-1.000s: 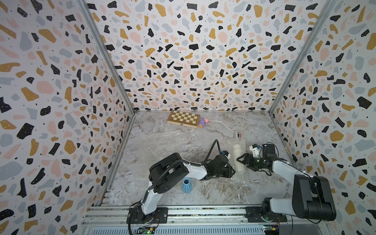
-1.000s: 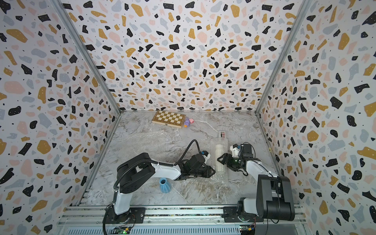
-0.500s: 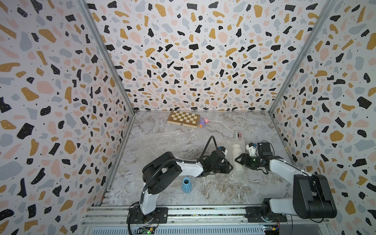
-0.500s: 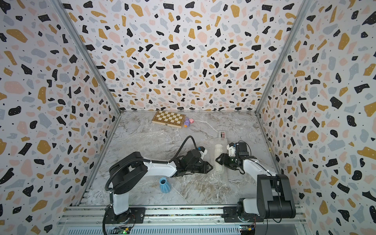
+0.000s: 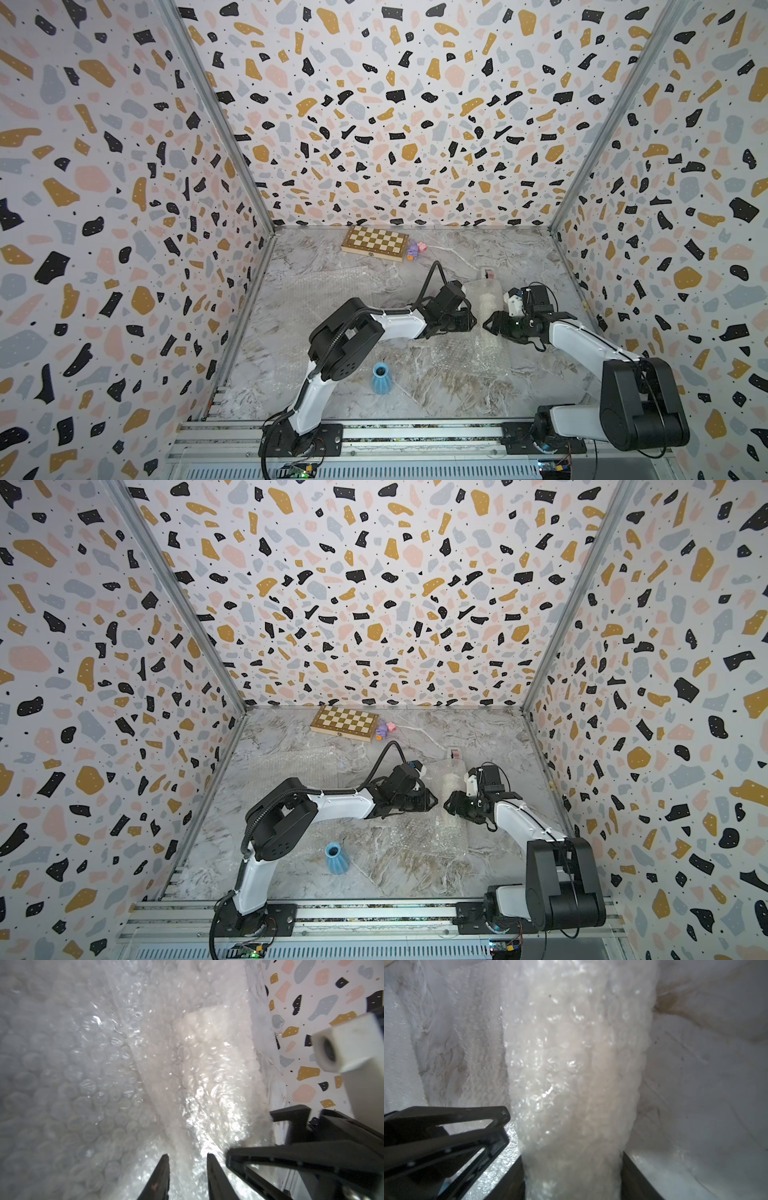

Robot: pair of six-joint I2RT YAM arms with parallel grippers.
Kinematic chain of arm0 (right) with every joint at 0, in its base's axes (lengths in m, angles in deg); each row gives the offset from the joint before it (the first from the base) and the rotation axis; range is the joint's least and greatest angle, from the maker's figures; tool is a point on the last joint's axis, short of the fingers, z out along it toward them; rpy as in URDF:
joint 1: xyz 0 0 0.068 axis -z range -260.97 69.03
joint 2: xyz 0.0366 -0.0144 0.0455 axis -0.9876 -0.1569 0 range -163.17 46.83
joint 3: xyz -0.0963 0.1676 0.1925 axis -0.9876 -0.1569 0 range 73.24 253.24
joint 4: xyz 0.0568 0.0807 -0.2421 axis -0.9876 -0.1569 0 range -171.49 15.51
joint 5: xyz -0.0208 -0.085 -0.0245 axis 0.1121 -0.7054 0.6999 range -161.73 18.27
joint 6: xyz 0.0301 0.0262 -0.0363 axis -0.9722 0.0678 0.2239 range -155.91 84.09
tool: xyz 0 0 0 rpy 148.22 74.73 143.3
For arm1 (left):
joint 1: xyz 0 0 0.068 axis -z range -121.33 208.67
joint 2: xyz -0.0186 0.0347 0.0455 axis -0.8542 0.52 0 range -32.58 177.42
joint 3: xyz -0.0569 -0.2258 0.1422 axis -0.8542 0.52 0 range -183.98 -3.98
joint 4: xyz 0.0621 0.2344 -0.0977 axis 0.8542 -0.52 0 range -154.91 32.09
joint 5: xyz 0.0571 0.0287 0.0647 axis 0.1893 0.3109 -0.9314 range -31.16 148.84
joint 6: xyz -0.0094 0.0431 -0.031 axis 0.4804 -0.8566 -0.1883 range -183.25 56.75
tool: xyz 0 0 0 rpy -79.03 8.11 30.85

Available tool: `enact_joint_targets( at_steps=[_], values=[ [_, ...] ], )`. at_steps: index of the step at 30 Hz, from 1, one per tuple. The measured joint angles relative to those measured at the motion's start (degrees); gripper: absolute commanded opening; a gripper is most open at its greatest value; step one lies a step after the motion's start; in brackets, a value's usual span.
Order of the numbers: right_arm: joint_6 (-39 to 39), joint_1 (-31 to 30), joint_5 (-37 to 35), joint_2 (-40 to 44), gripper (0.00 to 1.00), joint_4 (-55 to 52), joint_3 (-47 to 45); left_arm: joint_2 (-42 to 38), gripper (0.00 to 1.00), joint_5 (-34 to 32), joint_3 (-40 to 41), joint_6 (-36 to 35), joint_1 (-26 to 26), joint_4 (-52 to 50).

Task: Wrap vases in bubble wrap
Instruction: Wrap the vase in bubble wrap.

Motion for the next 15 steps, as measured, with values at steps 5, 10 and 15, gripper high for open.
enact_joint_targets(
  at_steps=[5, 10, 15],
  values=[
    [-0.3, -2.2, -5.6, -0.5, 0.57, -4.3, 2.8, 0.5, 0.28, -0.5, 0.4, -0.3, 0.0, -0.5],
    [-1.6, -6.3, -11.9, -2.7, 0.57, -8.6, 6.6, -0.4, 0.28, -0.9, 3.0, -0.3, -0.1, 0.9],
    [-3.8, -10.7, -18.0, -4.8, 0.57, -11.6, 9.4, -3.0, 0.28, -0.9, 7.6, -0.2, -1.3, 2.0]
  ],
)
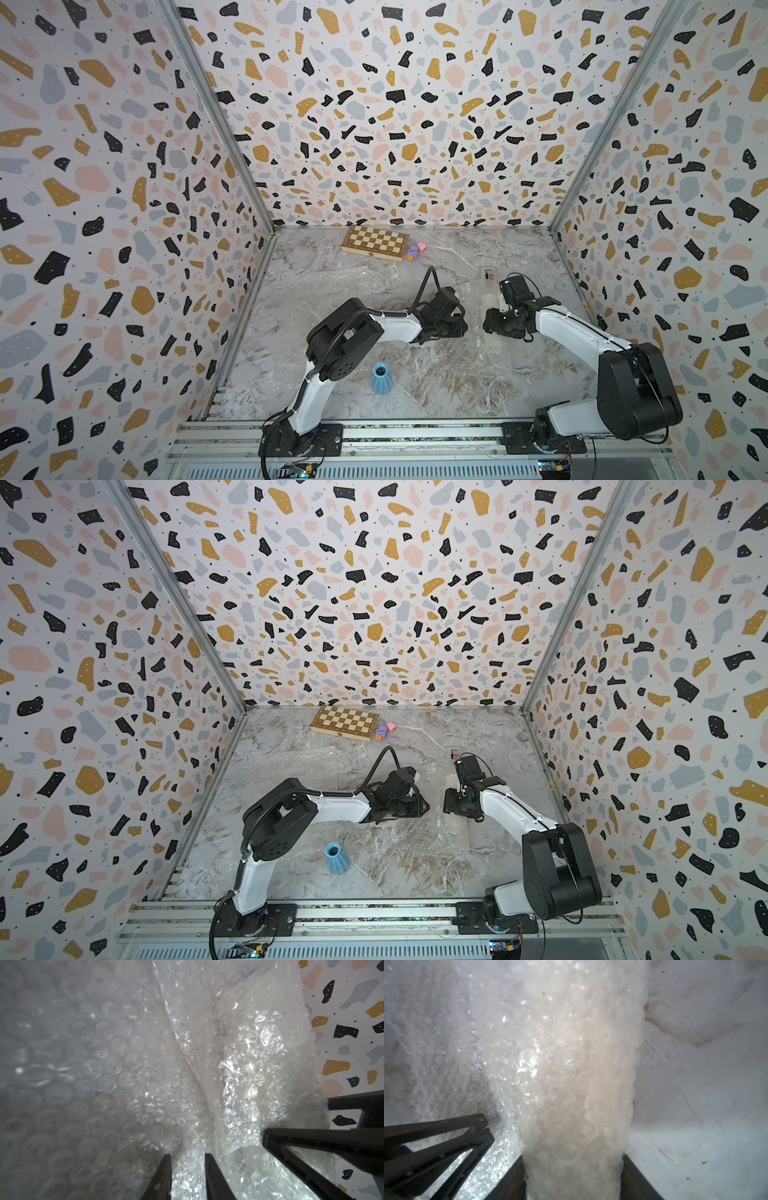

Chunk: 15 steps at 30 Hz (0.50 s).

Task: Wrap vases in bubble wrap
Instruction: Wrap the vase in bubble wrap.

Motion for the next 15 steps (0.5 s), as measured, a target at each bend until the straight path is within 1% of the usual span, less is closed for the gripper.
enact_joint_targets(
  at_steps=[4, 10, 15],
  values=[
    [-2.1, -3.7, -4.5, -1.5, 0.57, -1.7, 1.7, -4.6, 0.29, 0.1, 5.9, 0.3, -2.6, 1.7],
    [-6.0, -9.9, -11.3, -4.3, 0.57, -4.3, 4.4, -8.8, 0.29, 0.3, 8.3, 0.3, -6.4, 2.8],
    [-8.9, -14.7, -15.8, -7.6, 0.57, -6.6, 7.5, -11.6, 0.29, 0.4, 9.9, 0.2, -7.8, 2.7]
  ],
)
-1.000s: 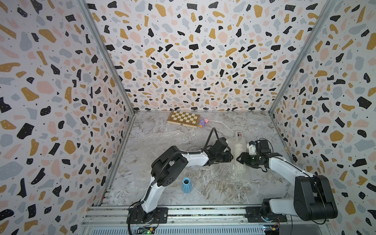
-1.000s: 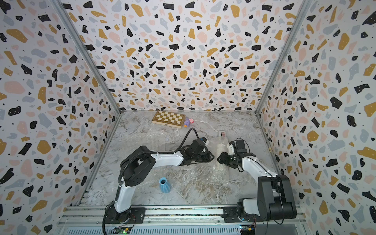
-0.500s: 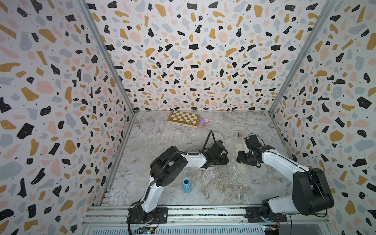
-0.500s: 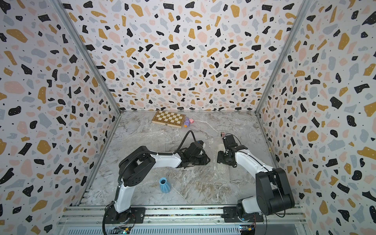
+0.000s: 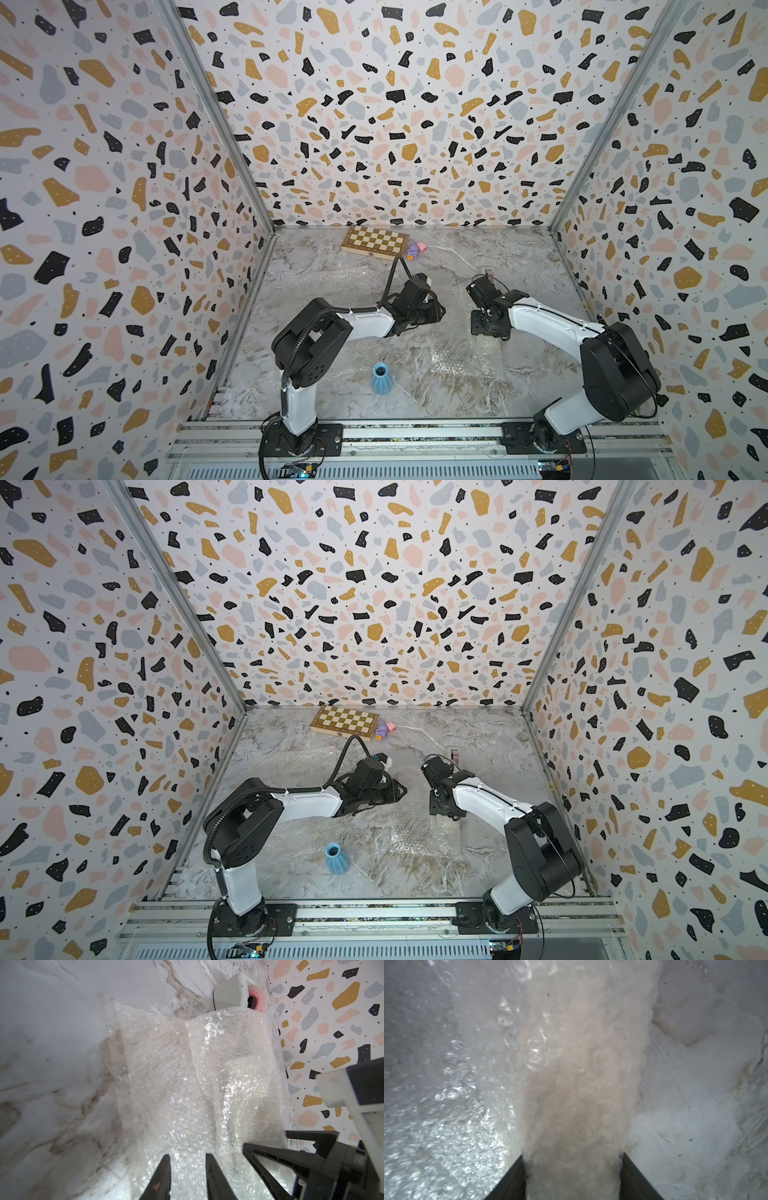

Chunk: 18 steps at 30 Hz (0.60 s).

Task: Wrap vases in bubble wrap
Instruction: Wrap the vase in bubble wrap.

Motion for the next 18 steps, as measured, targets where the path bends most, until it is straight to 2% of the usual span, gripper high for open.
enact_joint_targets(
  at_steps=[6, 10, 14, 18],
  values=[
    [-2.0, -3.4, -3.4, -2.3, 0.58, -1.2, 1.9, -1.8, 0.3, 0.3, 0.2, -0.1, -0.4, -0.2],
    [-1.6, -3.1, -2.6, -1.9, 0.58, -1.0, 1.7, -0.6, 0.29, 1.3, -1.0, 0.1, -0.2, -0.8],
    [0.6, 0.0, 3.3, 0.8, 0.58, 1.5, -0.4, 2.1, 0.29, 1.2, -6.4, 0.0, 1.7, -2.7],
    [4.5, 7.3, 13.6, 6.3, 0.58, 6.1, -5.9, 5.9, 0.28, 1.4, -11.9, 0.0, 3.9, -2.9]
  ],
)
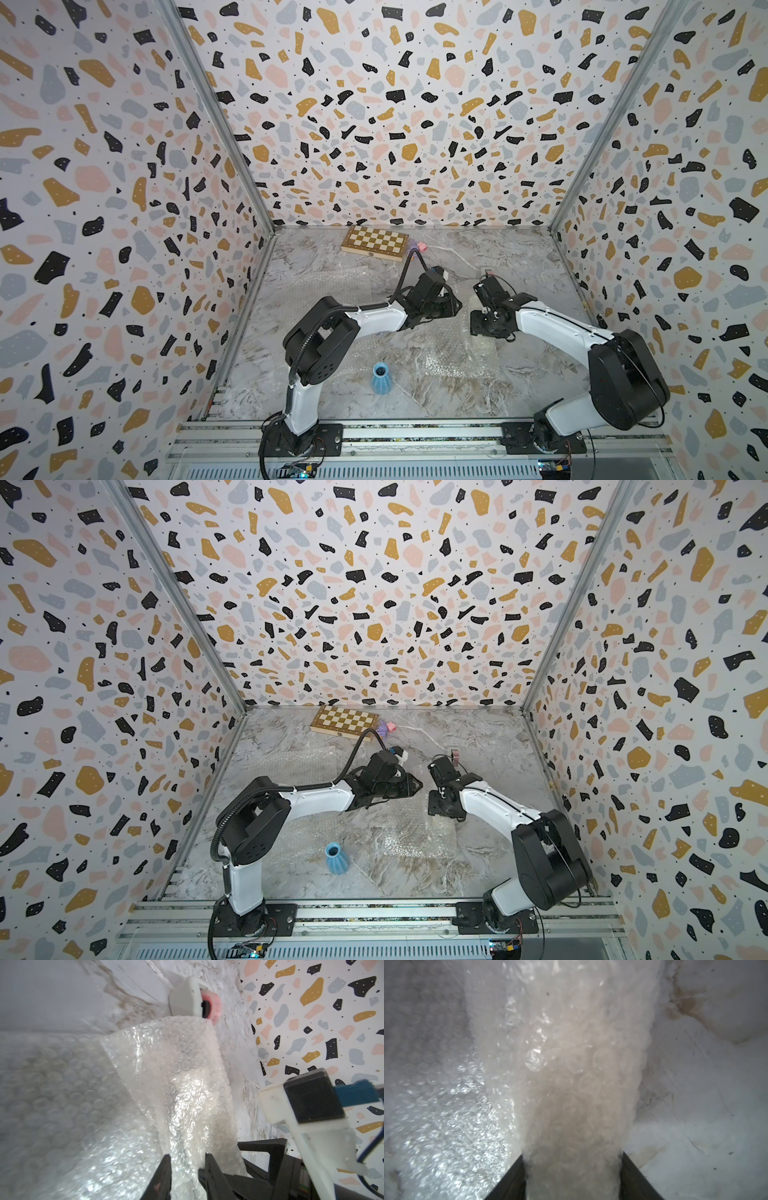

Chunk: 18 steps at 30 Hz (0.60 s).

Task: Wrap vases in bubble wrap
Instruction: Wrap the vase in bubble wrap.

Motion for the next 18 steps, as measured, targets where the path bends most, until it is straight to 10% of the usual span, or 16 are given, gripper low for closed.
enact_joint_targets(
  at_steps=[18],
  values=[
    [10.0, 21.2, 28.5, 4.3, 0.61, 9.2, -9.9, 12.9, 0.2, -1.2, -12.2, -0.7, 4.4, -6.7]
  ],
)
